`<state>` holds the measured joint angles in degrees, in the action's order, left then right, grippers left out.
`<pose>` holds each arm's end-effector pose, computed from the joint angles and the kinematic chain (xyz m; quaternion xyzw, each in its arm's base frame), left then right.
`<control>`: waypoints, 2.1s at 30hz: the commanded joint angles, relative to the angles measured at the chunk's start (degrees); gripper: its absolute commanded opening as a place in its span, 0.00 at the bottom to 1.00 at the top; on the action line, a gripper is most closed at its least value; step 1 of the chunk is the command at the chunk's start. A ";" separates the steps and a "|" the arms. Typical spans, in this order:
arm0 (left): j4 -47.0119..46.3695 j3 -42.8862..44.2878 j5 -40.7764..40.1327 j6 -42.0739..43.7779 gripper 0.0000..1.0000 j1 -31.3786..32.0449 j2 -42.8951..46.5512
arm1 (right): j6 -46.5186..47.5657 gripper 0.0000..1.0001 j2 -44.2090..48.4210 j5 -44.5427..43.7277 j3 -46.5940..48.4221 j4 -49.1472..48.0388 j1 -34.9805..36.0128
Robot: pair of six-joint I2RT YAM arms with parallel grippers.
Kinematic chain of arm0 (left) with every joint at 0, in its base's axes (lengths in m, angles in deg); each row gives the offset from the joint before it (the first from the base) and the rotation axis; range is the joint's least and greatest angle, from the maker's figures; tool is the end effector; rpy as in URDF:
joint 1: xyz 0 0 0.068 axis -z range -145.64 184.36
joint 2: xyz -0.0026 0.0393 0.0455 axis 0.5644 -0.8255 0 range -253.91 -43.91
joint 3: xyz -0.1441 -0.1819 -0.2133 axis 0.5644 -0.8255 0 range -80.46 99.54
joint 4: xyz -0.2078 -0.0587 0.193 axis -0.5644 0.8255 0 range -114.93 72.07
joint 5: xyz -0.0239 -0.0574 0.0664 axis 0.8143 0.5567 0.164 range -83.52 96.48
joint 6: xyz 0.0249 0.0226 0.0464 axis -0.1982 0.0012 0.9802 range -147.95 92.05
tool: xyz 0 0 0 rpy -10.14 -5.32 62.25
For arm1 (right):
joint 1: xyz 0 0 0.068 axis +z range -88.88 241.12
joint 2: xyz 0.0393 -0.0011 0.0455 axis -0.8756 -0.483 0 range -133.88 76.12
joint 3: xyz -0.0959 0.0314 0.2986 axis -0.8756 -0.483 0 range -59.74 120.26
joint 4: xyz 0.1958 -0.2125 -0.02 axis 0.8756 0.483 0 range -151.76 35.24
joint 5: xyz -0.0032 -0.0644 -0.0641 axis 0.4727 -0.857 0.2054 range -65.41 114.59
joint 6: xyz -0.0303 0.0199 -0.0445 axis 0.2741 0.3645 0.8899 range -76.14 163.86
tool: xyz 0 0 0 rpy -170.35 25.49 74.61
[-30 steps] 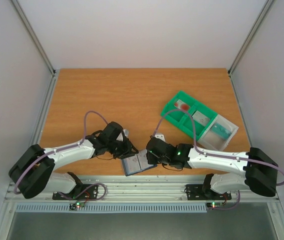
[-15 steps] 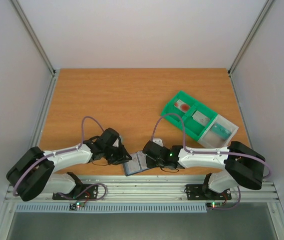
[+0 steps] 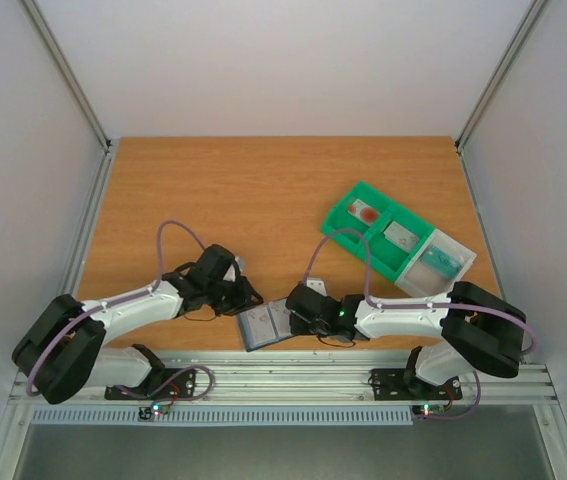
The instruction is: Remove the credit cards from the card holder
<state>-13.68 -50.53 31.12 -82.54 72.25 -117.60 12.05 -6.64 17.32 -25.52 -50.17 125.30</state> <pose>0.1769 -0.1591 0.1711 -0.0718 0.9312 -0.3528 0.0562 0.1201 0.2363 0.1532 -0.2530 0.9306 0.1501 0.2176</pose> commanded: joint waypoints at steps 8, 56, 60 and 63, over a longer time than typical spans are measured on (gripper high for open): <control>-15.11 -4.00 1.38 -6.16 0.25 3.43 -3.26 | -2.25 0.09 -1.07 0.76 -2.13 -0.70 -0.20; -7.40 -5.91 2.05 0.22 0.00 -1.36 5.38 | -1.09 0.09 -0.09 -0.03 -1.21 1.69 -0.24; -2.61 -4.02 3.16 3.14 0.00 -2.18 7.35 | 3.44 0.11 3.02 -3.67 3.01 9.47 -0.34; 3.15 -1.36 3.40 6.60 0.00 -2.21 9.00 | 9.15 0.15 7.57 -5.11 6.07 14.52 -0.32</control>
<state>-17.77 -55.56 33.35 -81.54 70.30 -110.95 13.58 -4.63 16.27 -23.90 -44.81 125.24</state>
